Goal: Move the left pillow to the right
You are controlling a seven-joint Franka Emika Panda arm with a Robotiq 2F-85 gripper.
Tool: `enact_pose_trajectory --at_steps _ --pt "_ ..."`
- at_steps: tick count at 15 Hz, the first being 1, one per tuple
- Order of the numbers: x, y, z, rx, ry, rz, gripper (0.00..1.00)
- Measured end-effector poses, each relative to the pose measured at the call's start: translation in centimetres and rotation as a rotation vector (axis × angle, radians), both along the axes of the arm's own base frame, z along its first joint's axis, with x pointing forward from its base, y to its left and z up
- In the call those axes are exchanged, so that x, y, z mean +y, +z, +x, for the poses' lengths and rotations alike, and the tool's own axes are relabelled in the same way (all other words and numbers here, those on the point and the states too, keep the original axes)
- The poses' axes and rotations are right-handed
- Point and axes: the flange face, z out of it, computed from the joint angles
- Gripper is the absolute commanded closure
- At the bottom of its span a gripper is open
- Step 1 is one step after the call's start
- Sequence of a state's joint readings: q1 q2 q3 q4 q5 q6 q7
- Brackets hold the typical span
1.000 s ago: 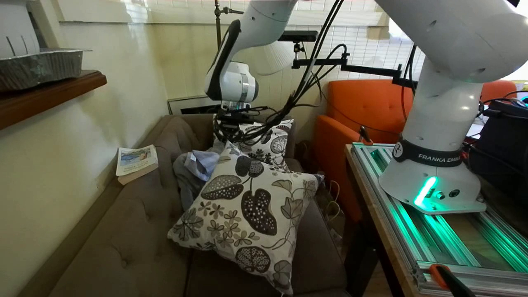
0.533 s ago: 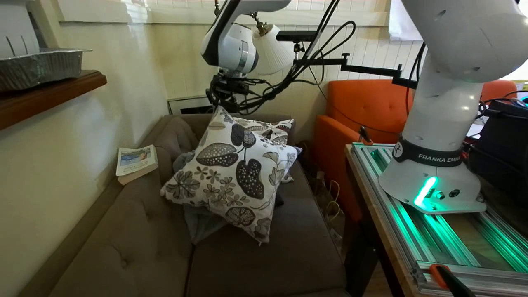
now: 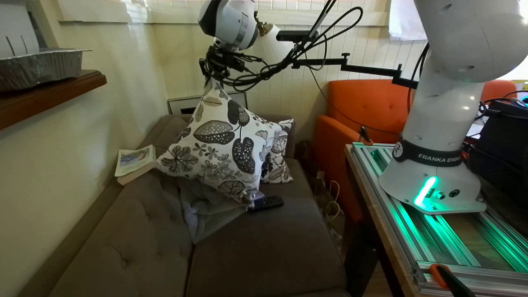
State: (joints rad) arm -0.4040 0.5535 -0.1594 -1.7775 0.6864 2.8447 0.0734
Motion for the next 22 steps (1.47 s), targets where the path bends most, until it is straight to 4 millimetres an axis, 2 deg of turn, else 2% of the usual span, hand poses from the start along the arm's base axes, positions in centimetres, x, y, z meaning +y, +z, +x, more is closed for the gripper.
enact_pose_trajectory --at_steps 4,8,12,14,17,22 --pt "-0.6 -1.8 0.5 0.004 -0.007 -0.034 0.94" --pt "-3.9 -1.4 2.2 0.018 0.005 -0.168 0.94" --pt "-8.7 0.4 1.6 0.108 0.014 -0.325 0.94" --pt "-10.3 1.6 1.9 0.100 0.001 -0.370 0.95" --pt "-11.3 3.4 3.6 0.042 -0.019 -0.402 0.95" --pt "-11.1 6.6 7.0 -0.080 -0.066 -0.423 0.95"
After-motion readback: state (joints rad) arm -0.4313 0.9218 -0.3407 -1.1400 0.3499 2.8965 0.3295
